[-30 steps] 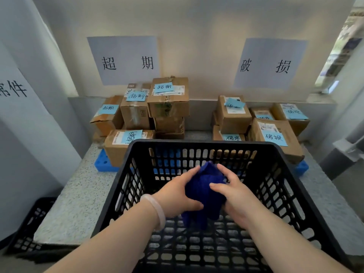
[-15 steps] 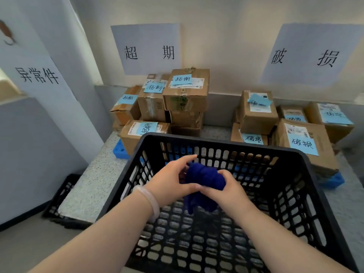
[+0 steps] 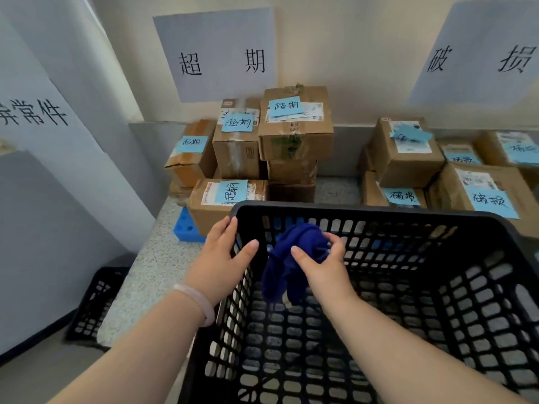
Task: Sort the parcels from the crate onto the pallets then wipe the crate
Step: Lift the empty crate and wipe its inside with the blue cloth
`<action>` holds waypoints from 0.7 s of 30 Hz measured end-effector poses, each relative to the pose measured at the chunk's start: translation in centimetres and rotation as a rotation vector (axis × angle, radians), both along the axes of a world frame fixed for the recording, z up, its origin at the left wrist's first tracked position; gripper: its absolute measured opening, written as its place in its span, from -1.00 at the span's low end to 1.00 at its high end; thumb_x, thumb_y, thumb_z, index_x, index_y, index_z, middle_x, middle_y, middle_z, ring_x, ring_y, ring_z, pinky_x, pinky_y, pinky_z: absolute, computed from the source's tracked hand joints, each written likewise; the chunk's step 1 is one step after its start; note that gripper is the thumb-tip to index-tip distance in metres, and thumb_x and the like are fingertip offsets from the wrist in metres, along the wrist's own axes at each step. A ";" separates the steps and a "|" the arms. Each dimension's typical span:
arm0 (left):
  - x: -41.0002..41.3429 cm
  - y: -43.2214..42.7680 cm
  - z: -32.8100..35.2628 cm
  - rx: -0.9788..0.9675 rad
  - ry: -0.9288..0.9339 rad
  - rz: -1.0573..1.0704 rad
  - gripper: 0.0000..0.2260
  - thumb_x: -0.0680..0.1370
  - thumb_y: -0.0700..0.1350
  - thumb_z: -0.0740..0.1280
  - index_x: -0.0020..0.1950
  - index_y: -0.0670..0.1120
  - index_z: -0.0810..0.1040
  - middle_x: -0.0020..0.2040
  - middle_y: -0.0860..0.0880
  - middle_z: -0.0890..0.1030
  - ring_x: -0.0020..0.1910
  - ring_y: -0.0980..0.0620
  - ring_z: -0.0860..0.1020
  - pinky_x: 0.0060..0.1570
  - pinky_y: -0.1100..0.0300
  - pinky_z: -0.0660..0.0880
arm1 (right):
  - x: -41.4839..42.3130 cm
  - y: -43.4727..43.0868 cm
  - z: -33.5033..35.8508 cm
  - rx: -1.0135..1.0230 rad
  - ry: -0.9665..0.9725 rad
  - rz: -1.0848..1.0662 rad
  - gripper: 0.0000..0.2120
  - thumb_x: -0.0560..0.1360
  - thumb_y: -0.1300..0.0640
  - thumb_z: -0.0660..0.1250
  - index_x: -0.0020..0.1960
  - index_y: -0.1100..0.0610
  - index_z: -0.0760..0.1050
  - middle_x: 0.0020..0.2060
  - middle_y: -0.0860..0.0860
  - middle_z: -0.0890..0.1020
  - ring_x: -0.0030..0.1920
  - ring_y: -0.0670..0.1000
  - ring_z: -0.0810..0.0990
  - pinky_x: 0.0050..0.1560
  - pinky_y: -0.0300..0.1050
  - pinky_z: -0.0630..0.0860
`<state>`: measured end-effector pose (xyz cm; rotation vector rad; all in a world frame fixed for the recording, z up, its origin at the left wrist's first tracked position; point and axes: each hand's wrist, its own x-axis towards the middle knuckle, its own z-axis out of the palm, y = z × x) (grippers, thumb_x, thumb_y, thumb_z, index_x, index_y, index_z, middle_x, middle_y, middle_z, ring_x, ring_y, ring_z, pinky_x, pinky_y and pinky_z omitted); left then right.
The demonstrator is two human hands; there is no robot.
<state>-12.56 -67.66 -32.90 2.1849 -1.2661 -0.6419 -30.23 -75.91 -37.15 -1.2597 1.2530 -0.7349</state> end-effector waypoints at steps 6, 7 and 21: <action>1.6 -1.0 -0.7 -0.062 0.007 -0.028 -0.37 0.62 0.13 0.20 0.62 0.01 0.05 0.49 0.05 0.11 0.47 0.10 0.16 0.27 0.38 0.05 | 6.7 0.7 -1.4 -0.382 0.106 -0.008 -0.41 0.48 0.15 0.45 0.43 -0.06 0.31 0.24 -0.07 0.43 0.25 -0.08 0.44 0.35 -0.21 0.35; 1.6 -1.0 -0.9 -0.074 0.016 -0.044 -0.36 0.62 0.13 0.20 0.63 0.01 0.03 0.50 0.06 0.08 0.47 0.13 0.13 0.27 0.41 0.02 | 7.3 1.0 -1.8 -0.451 0.184 -0.003 -0.37 0.48 0.12 0.45 0.47 -0.04 0.29 0.24 -0.06 0.40 0.28 -0.06 0.39 0.35 -0.21 0.30; 2.1 -1.3 -1.1 -0.100 0.209 -0.079 -0.25 0.49 0.32 -0.01 0.63 0.08 -0.07 0.54 0.15 0.11 0.37 0.35 0.10 0.30 0.37 0.01 | 8.6 -3.0 -6.3 -1.417 0.963 0.158 -0.32 0.47 -0.07 0.41 0.53 -0.16 0.26 0.52 0.07 0.13 0.53 0.12 0.14 0.53 0.22 0.04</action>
